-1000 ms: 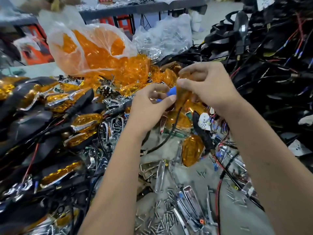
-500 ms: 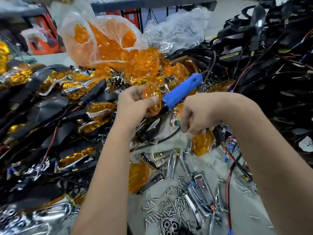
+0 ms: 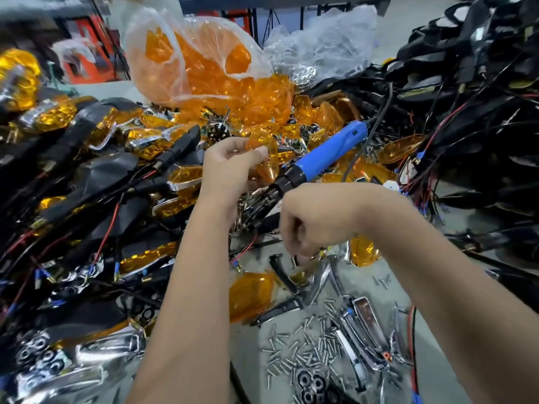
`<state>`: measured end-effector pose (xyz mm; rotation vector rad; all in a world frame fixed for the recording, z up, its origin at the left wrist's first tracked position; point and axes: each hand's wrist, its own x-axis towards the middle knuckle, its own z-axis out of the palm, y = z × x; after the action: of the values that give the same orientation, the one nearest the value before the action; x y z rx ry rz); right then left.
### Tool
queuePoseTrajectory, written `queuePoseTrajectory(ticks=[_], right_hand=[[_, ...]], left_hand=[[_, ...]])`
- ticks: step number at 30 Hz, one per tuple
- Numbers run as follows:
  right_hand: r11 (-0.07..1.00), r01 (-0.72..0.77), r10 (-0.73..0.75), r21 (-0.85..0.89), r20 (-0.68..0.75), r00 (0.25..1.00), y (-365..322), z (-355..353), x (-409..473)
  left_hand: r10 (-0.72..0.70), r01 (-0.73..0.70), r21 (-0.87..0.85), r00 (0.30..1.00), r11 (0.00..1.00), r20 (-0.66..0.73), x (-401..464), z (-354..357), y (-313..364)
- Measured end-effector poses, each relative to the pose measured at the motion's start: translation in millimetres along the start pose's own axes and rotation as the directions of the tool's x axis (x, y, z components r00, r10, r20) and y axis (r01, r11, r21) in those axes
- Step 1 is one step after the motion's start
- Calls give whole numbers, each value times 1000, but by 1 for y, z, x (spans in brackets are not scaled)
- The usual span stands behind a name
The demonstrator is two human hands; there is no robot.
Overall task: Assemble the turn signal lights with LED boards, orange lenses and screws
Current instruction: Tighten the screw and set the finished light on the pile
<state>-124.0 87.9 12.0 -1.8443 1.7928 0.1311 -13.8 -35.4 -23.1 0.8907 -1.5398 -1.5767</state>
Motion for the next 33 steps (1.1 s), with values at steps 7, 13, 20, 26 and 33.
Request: queuePoseTrajectory(ticks=[7, 13, 20, 26, 33], right_hand=[[836, 152, 32, 528, -323, 946, 40, -24, -18], [888, 22, 30, 459, -106, 994, 49, -28, -15], [998, -65, 61, 13, -583, 810, 8, -24, 43], [944, -272, 175, -186, -418, 891, 2, -25, 61], [987, 26, 57, 156, -508, 860, 40, -35, 30]], left_hand=[[-11, 10, -59, 999, 998, -31, 2, -5, 1], [28, -37, -138, 997, 990, -70, 6, -15, 4], [254, -263, -33, 954, 964, -160, 9, -18, 6], [266, -275, -36, 950, 961, -164, 10, -20, 4], [167, -180, -71, 974, 981, -155, 14, -15, 0]])
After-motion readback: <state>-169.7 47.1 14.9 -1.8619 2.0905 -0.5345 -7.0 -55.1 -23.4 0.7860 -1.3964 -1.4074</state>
